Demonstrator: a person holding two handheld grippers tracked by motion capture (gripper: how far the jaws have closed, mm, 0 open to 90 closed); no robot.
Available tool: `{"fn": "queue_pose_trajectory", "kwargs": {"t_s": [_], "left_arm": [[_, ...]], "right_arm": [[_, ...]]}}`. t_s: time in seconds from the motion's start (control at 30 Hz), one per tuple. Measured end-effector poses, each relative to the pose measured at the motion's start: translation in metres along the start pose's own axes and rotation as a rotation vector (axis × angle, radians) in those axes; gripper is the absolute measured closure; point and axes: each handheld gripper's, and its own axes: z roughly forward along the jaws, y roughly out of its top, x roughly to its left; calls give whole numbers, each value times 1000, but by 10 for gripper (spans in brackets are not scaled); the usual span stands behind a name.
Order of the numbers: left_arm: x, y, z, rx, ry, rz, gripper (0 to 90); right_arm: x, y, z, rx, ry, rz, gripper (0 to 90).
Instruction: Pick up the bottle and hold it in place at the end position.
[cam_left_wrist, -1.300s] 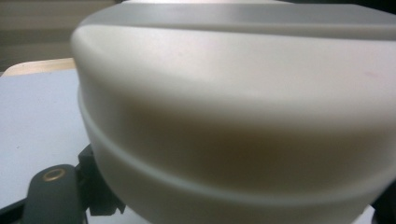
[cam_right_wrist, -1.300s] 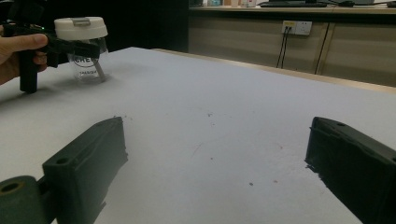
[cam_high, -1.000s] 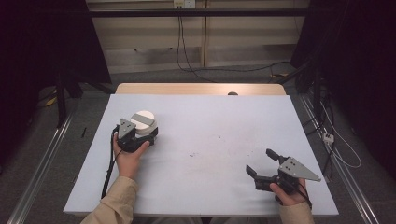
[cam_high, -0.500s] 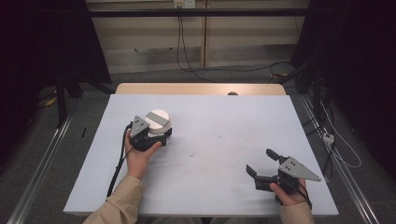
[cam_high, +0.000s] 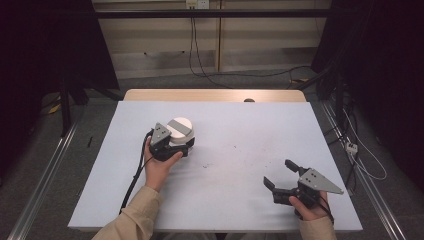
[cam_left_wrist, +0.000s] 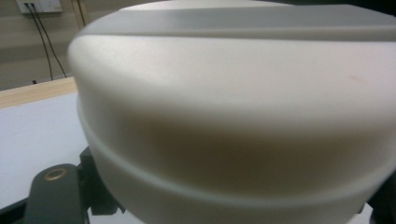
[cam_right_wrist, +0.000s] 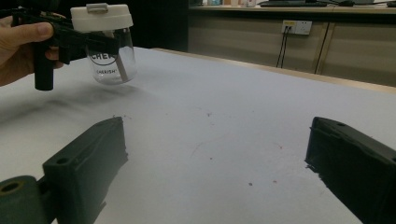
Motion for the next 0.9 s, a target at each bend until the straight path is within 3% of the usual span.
{"fn": "queue_pose_trajectory", "kwargs": {"t_s": [0.9], "left_arm": [[-28, 4, 31, 22, -90, 28, 185]], "right_arm": [[-1, -1, 0, 5, -1, -4, 46]]}}
